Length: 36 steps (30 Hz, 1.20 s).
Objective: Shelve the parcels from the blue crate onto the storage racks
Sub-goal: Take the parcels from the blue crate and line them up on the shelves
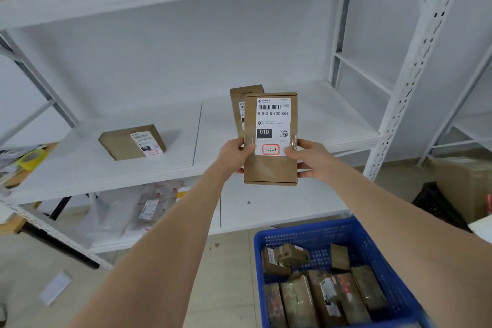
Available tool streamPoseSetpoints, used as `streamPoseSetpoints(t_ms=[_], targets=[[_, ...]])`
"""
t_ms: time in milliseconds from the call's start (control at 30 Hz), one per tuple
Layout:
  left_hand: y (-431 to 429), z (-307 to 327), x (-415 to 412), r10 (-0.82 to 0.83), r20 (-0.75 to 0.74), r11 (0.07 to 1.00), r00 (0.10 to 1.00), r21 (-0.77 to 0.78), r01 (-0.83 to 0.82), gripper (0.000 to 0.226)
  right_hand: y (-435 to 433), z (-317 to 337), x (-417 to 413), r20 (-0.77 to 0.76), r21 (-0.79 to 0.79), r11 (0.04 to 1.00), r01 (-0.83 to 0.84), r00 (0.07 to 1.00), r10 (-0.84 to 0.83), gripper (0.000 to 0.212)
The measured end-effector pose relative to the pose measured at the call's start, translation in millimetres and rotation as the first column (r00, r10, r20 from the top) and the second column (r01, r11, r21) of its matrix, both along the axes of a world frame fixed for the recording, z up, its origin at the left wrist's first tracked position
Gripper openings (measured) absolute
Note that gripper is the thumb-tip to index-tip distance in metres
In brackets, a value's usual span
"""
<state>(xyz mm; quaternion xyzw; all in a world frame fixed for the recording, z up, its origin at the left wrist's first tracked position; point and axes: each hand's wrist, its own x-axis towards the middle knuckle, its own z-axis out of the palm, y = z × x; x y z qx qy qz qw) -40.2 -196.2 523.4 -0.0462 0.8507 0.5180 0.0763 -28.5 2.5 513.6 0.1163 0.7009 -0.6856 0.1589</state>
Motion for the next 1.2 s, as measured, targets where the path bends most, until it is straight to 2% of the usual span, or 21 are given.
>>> streamPoseSetpoints(t_ms=[233,467,633,833,1200], targets=[[-18,12,10,0.066,-0.043,0.998,0.997,0.017,-0.065,0.033,-22,9,3,-0.056,-0.040,0.999,-0.005,0.998,0.003,0.059],[-37,15,26,0.220,-0.097,0.974,0.971,-0.036,-0.225,0.030,-52,7,5,-0.074,-0.085,0.996,-0.036,0.997,0.030,0.059],[-68,14,35,0.268,-0.107,0.957,0.957,-0.082,-0.278,0.029,-84,7,8,-0.076,-0.102,0.992,-0.069,0.995,0.062,0.054],[-121,8,36,0.281,-0.117,0.941,0.952,-0.162,-0.298,0.029,-137,7,10,-0.068,-0.100,0.989,-0.110,0.992,0.104,0.052],[-269,-13,23,0.251,-0.076,0.952,0.965,-0.160,-0.260,0.030,-285,-4,13,-0.034,-0.115,0.992,-0.047,0.998,0.043,0.052]])
